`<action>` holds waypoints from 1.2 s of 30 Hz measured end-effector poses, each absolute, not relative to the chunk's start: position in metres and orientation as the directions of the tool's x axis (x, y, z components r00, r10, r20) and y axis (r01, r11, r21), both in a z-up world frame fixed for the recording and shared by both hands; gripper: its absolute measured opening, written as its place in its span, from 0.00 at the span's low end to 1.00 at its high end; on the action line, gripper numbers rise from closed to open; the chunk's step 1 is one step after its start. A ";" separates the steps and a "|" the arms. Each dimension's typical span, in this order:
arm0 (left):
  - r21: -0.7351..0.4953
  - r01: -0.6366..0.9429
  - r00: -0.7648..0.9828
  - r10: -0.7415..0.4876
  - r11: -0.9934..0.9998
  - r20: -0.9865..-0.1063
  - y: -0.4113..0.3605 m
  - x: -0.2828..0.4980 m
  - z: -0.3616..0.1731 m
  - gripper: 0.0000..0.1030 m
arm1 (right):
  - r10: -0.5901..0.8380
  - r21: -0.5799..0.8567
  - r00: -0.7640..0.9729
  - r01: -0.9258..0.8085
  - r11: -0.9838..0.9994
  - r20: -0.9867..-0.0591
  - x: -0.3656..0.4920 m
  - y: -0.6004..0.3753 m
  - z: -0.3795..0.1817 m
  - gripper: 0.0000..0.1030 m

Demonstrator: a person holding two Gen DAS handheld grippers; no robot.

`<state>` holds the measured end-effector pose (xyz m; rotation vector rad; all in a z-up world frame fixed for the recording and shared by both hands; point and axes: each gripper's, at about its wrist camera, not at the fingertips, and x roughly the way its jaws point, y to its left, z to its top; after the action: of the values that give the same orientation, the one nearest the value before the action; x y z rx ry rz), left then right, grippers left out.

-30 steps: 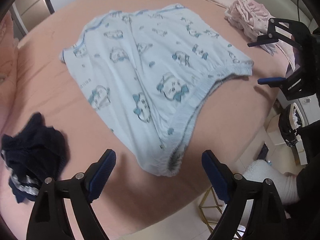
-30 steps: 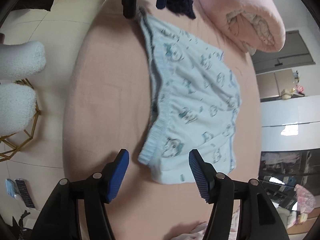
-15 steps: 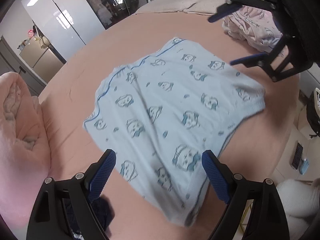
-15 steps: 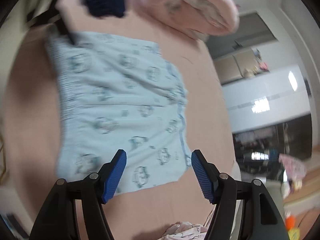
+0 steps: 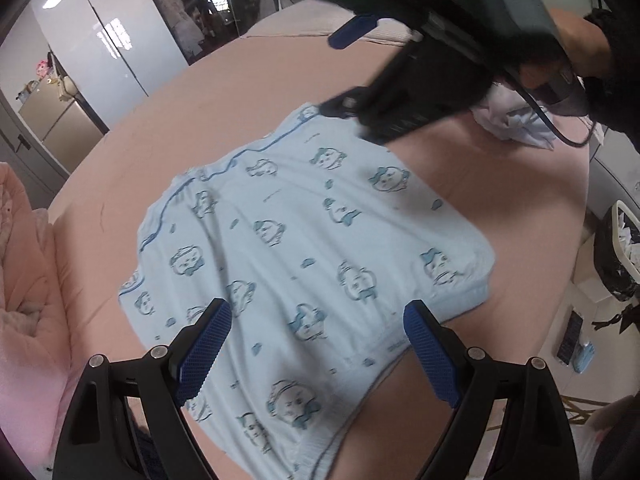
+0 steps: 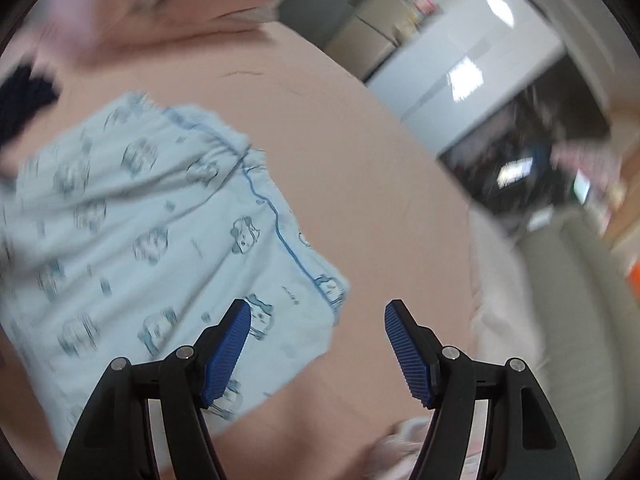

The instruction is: Fold clothes

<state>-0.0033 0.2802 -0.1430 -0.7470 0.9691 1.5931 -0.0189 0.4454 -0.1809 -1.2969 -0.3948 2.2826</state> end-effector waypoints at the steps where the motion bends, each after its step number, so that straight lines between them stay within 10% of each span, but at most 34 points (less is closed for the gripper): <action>1: 0.192 -0.977 -0.212 0.457 -0.089 -0.864 0.285 0.000 -0.144 0.86 | 0.502 -0.409 -0.432 -0.295 -0.864 -0.749 -0.019 0.454 -0.179 0.67; 36: 0.167 -0.984 -0.176 0.241 -0.058 -0.954 0.347 0.061 -0.194 0.86 | -0.088 0.260 -0.277 -0.678 -0.688 -0.957 -0.015 0.593 -0.259 0.68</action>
<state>0.0611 0.3466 -0.1942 -0.9615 1.1268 1.4699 -0.0146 0.5930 -0.2588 -1.5776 0.9448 2.0195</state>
